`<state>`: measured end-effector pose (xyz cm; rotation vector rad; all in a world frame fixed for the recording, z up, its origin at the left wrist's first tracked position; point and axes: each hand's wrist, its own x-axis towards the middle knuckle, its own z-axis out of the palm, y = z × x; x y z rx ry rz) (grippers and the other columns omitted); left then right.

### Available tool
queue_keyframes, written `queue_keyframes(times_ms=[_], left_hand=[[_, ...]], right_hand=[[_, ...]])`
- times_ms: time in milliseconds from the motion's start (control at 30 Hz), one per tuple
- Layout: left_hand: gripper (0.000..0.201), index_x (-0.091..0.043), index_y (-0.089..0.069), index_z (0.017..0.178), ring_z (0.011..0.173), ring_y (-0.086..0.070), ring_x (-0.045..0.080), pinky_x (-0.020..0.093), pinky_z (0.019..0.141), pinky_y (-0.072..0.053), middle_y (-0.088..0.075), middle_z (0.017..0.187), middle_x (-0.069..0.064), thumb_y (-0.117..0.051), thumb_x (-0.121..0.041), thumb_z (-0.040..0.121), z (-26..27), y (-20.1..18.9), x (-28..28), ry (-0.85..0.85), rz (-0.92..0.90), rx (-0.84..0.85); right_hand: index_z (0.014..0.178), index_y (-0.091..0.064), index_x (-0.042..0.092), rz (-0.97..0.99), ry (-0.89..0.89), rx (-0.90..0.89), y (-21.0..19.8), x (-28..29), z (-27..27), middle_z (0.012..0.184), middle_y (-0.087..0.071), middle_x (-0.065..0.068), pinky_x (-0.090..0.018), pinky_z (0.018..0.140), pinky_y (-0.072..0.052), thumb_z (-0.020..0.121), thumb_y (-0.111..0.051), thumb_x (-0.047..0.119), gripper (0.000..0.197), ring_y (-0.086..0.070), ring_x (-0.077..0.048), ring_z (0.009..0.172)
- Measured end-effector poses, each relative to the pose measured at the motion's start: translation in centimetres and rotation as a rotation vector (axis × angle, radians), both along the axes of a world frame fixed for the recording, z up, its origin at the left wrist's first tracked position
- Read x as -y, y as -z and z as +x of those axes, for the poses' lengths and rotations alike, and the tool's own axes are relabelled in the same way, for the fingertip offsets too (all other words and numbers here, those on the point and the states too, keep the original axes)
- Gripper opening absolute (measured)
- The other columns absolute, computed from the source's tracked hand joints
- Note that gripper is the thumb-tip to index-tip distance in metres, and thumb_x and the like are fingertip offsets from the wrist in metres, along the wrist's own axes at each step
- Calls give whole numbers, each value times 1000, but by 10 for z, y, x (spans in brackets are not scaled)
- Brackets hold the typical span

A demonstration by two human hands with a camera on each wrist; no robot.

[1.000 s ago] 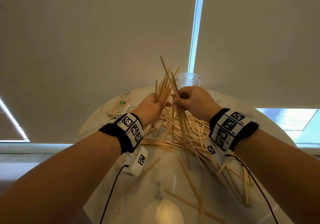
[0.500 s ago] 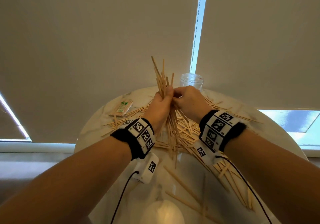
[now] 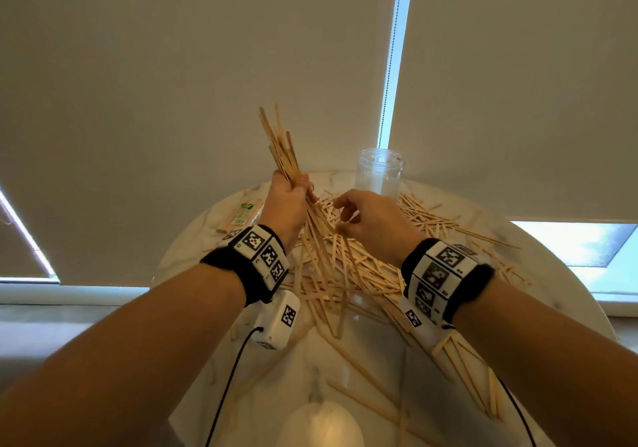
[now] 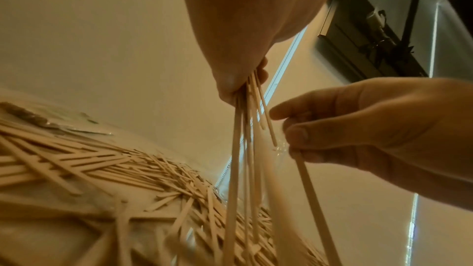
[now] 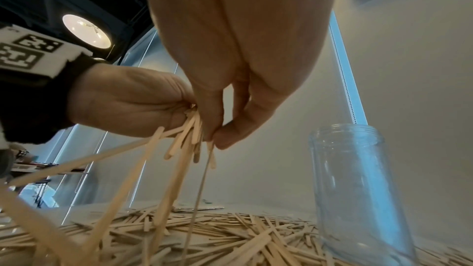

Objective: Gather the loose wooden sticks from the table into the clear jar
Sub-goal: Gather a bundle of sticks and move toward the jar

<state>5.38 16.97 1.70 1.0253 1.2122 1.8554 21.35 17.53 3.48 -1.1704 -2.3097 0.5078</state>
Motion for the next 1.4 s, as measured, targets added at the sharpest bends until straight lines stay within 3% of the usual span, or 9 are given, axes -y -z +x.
queue_keyframes(times_ms=[100, 200, 333, 433, 600, 700, 900, 1267, 1400], left_hand=[[7, -17, -46, 99, 61, -49, 12, 34, 63, -51, -48, 76, 1, -42, -17, 105, 11, -5, 3, 46, 28, 56], [6, -17, -44, 101, 59, -47, 9, 30, 60, -48, -46, 76, 0, -40, -16, 105, 21, -11, 7, 65, 46, 40], [9, -19, -47, 102, 64, -51, 11, 35, 71, -52, -50, 79, -1, -42, -27, 103, 21, -12, 10, 35, 61, 5], [8, -19, -46, 103, 66, -54, 13, 39, 75, -53, -52, 79, 0, -41, -26, 105, 21, -14, 12, 43, 57, 30], [7, -17, -43, 103, 70, -59, 21, 46, 80, -52, -53, 82, 3, -38, -18, 107, 19, -23, 18, 89, 77, 24], [7, -15, -45, 107, 66, -57, 17, 44, 84, -53, -50, 82, 3, -38, -16, 107, 17, -30, 17, 79, 108, 54], [8, -15, -46, 104, 65, -51, 13, 38, 77, -54, -48, 80, 2, -39, -18, 107, 10, -43, 13, 61, 154, 152], [9, -19, -43, 99, 58, -45, 10, 31, 64, -50, -45, 76, -2, -37, -21, 106, -36, -48, 5, -182, 100, 150], [15, -19, -46, 101, 56, -41, 9, 29, 57, -44, -44, 73, -4, -39, -32, 106, -36, -33, 11, -154, -49, -5]], right_hand=[[145, -47, 19, -89, -39, 136, 1, 8, -8, 133, -58, -1, -27, 89, -51, 87, -75, 25, 65, -62, -16, 105], [134, -52, 19, -212, -129, 130, -1, 12, -12, 108, -66, -2, -19, 66, -48, 91, -66, 19, 45, -62, -10, 80], [140, -45, 20, -407, -234, -5, -9, 14, -10, 110, -65, 3, -27, 87, -52, 91, -65, 29, 54, -62, -13, 97], [148, -36, 21, -309, -195, 15, -12, 16, -9, 112, -57, 15, -11, 73, -40, 84, -78, 34, 77, -57, -2, 93], [106, -58, 21, -111, -21, 87, -5, 8, -7, 84, -59, 9, -20, 59, -38, 87, -74, 26, 25, -55, -5, 71], [89, -61, 21, -125, -39, 17, -6, 6, -9, 76, -60, 5, -25, 61, -39, 86, -76, 29, 18, -55, -10, 67], [120, -62, 18, -246, -83, -192, -10, 10, -14, 96, -71, 2, -21, 69, -48, 95, -67, 24, 27, -67, -8, 80], [98, -58, 21, -169, -73, 217, 24, 9, 13, 92, -62, 1, -24, 66, -45, 104, -38, 17, 21, -56, -15, 79], [105, -59, 11, -371, 6, -141, 14, -1, 24, 91, -65, -5, -32, 69, -52, 107, -35, 21, 26, -60, -18, 79]])
